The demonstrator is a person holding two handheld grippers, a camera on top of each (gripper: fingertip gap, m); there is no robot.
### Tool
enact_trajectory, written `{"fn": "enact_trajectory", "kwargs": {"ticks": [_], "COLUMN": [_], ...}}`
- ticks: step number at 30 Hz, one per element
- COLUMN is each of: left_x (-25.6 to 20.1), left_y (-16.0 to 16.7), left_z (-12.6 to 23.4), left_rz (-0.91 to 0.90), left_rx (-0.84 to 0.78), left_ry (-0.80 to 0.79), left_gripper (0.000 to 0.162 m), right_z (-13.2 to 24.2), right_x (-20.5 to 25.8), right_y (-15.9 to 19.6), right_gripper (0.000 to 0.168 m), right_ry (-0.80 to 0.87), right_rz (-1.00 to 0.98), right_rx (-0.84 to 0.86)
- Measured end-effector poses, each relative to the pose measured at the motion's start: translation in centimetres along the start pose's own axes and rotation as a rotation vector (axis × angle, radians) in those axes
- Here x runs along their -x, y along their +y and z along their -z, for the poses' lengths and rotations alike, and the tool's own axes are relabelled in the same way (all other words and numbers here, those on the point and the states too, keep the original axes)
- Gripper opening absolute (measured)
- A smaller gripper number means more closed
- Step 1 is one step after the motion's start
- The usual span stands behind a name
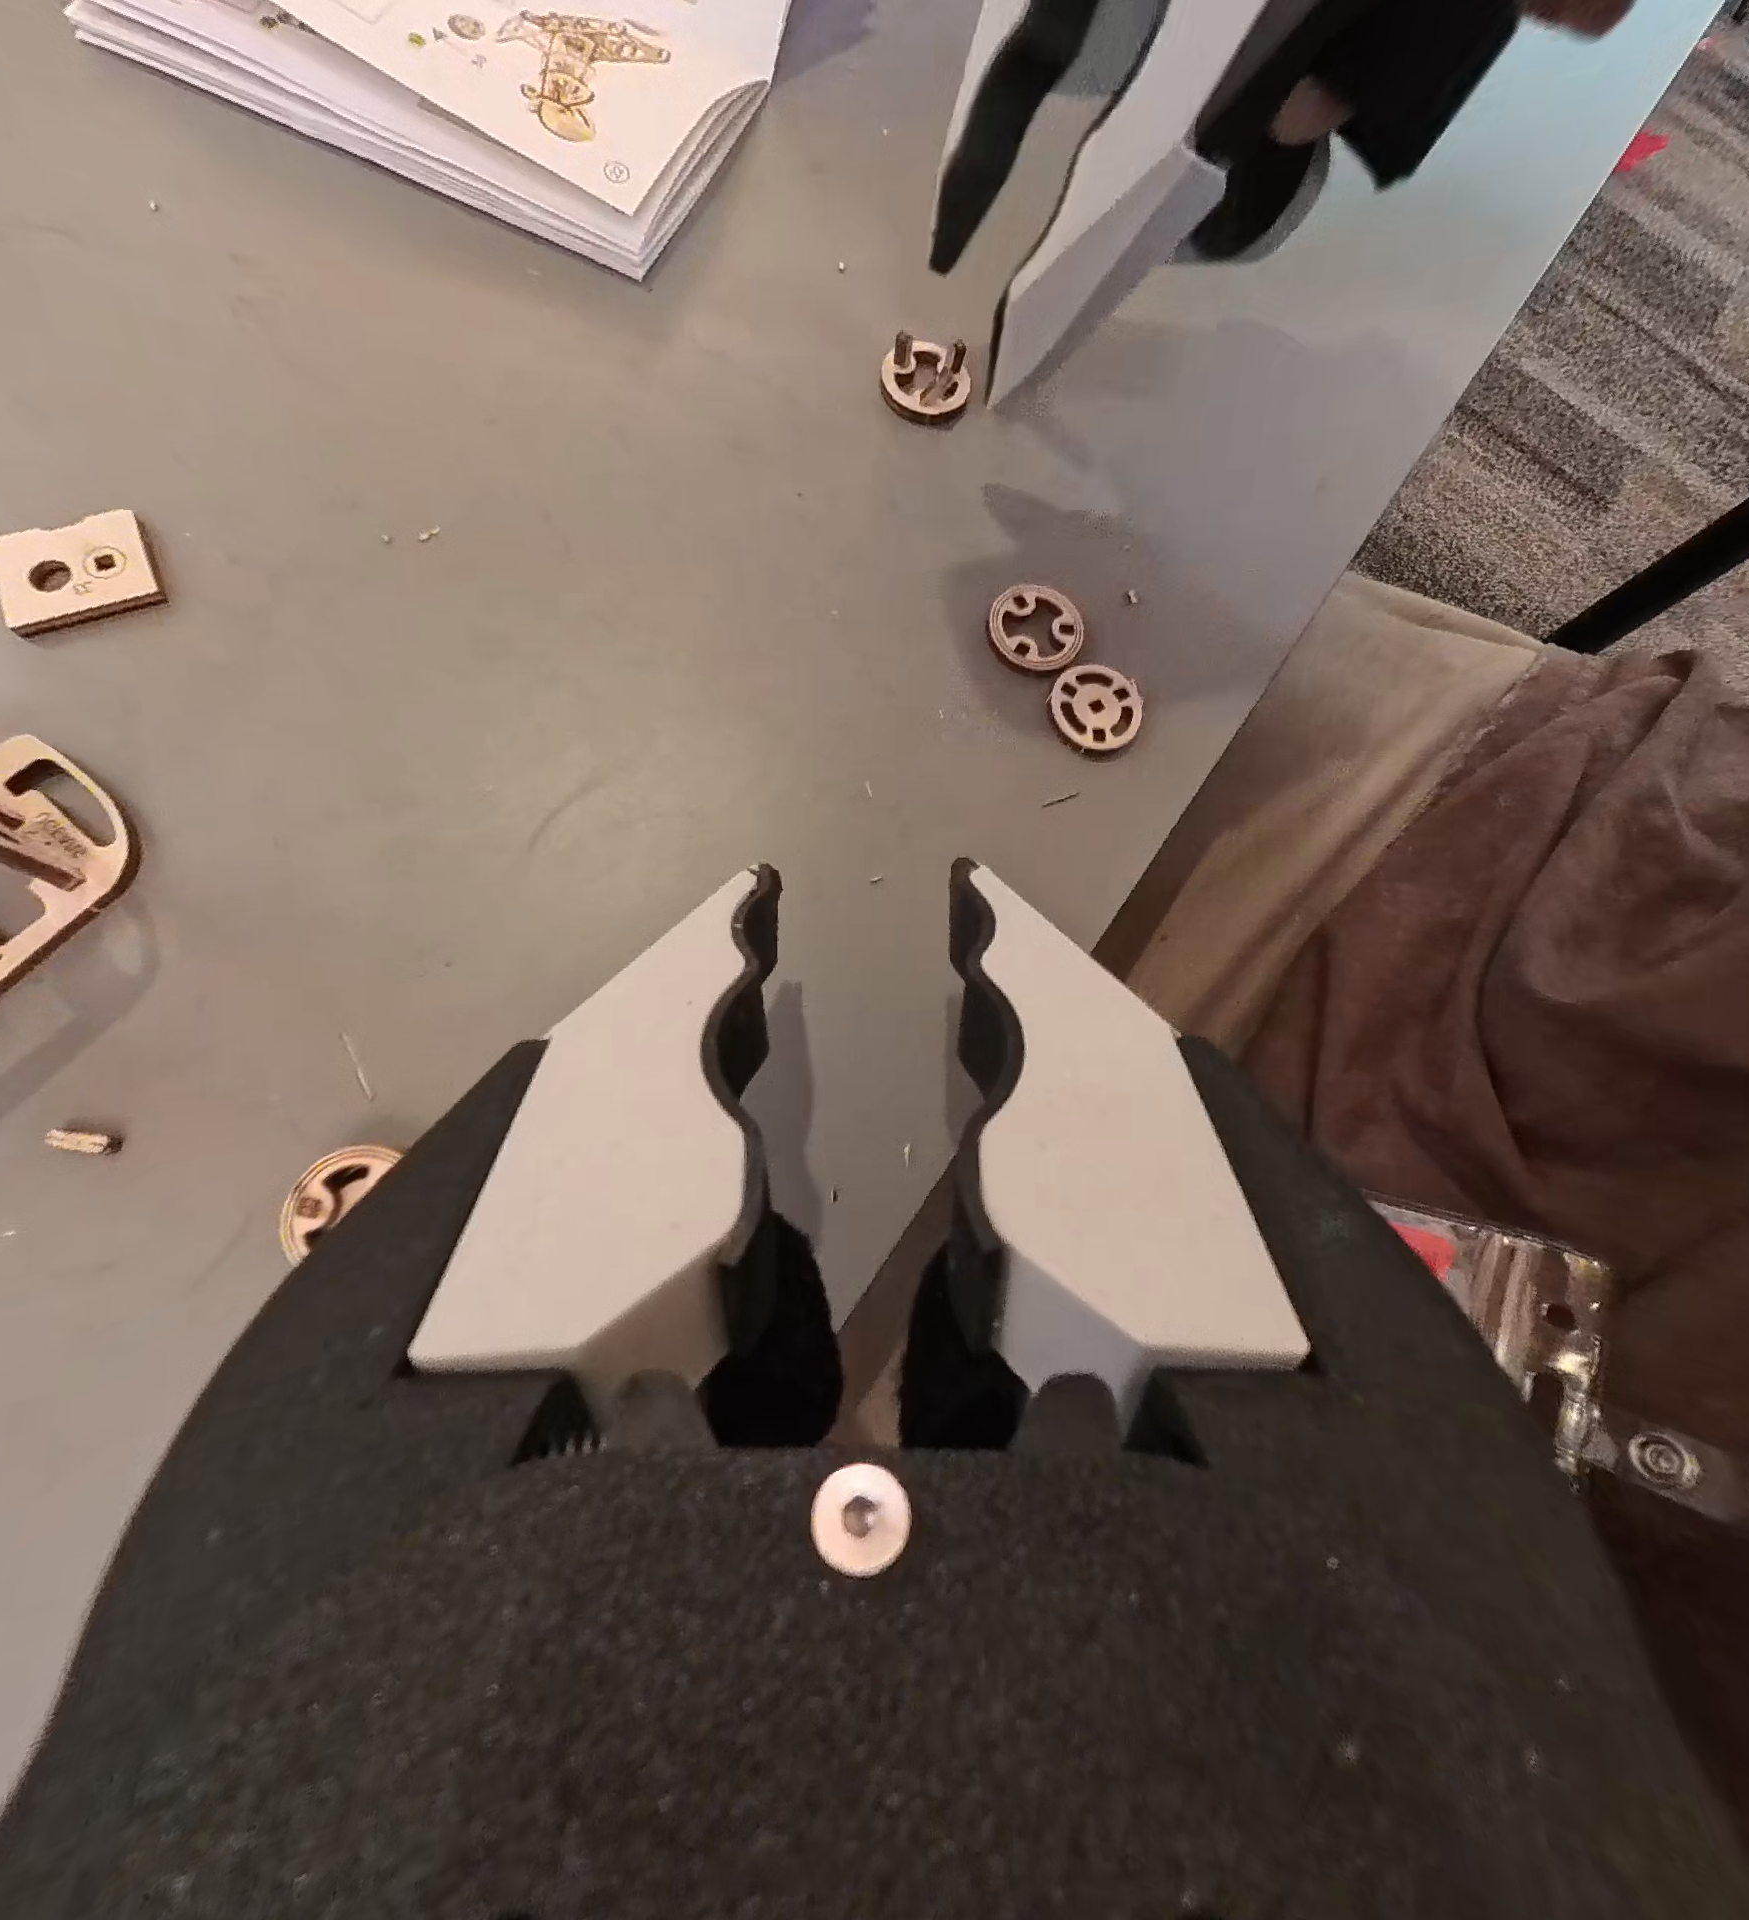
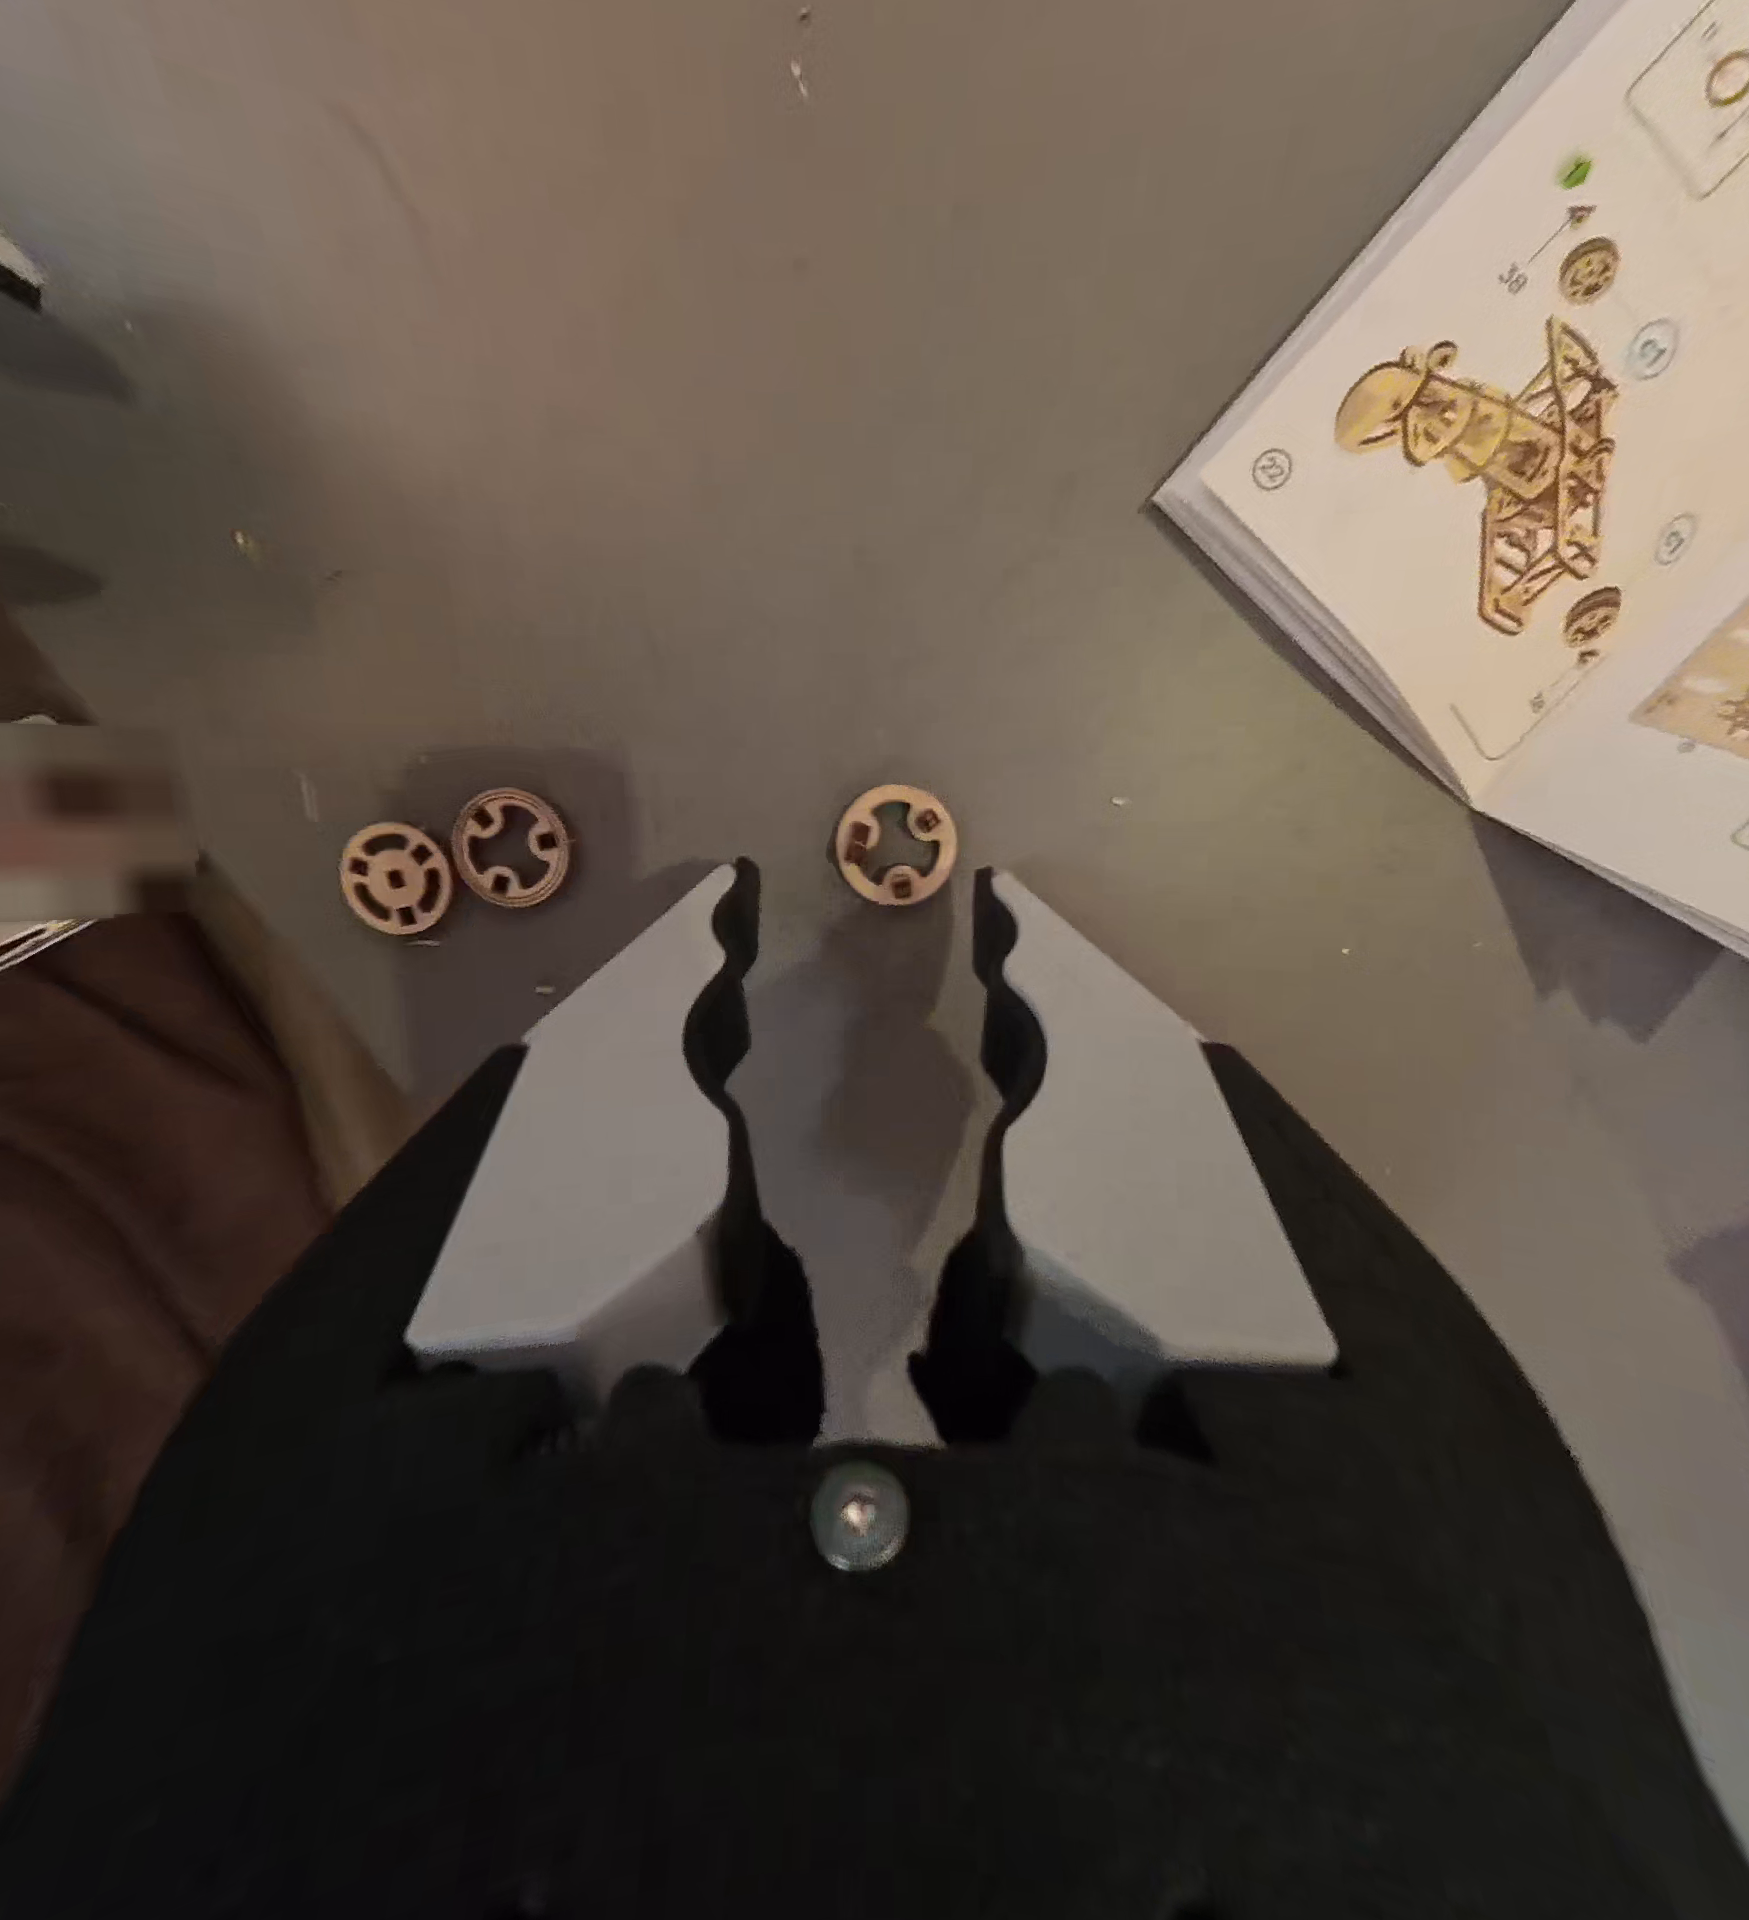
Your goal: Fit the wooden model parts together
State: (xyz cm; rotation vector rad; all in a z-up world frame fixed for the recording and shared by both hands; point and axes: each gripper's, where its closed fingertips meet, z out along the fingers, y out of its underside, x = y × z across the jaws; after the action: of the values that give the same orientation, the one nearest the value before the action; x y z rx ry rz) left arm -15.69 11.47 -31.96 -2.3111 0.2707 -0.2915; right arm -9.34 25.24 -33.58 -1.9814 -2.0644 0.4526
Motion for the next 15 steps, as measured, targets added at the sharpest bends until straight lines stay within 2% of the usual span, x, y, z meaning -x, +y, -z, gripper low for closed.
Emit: {"fn": "enact_trajectory", "kwargs": {"ticks": [2, 4, 6, 9, 12, 15], "left_x": [-0.1, -0.2, -0.2, -0.1, 0.2, 0.1], "left_y": [0.1, 0.2, 0.1, -0.1, -0.7, -2.3], "left_z": [-0.2, -0.3, -0.4, -0.5, -0.5, -0.3], "left_rz": [-0.002, -0.005, -0.001, 0.019, 0.004, -0.053], "left_rx": [0.007, 0.010, 0.008, -0.002, -0.031, -0.110], "left_ry": [0.007, 0.014, 0.016, 0.019, -0.004, -0.031], "left_gripper": [0.031, 0.031, 0.031, 0.030, 0.030, 0.035], "right_z": [-0.7, -1.5, -1.7, -1.9, -2.0, -1.3], "right_x": [-0.5, -0.2, -0.3, -0.6, -0.2, 1.8], "right_y": [0.3, 0.5, -0.1, -0.2, -0.5, -2.0], "right_gripper": [0.046, 0.057, 0.049, 0.024, 0.024, 0.024], "right_ry": [0.019, -0.035, -0.045, 0.010, -0.015, -0.214], "right_rz": [-0.006, -0.043, -0.050, 0.009, -0.050, -0.222], "right_rx": [-0.053, -0.082, -0.132, -0.135, -0.149, -0.255]}}
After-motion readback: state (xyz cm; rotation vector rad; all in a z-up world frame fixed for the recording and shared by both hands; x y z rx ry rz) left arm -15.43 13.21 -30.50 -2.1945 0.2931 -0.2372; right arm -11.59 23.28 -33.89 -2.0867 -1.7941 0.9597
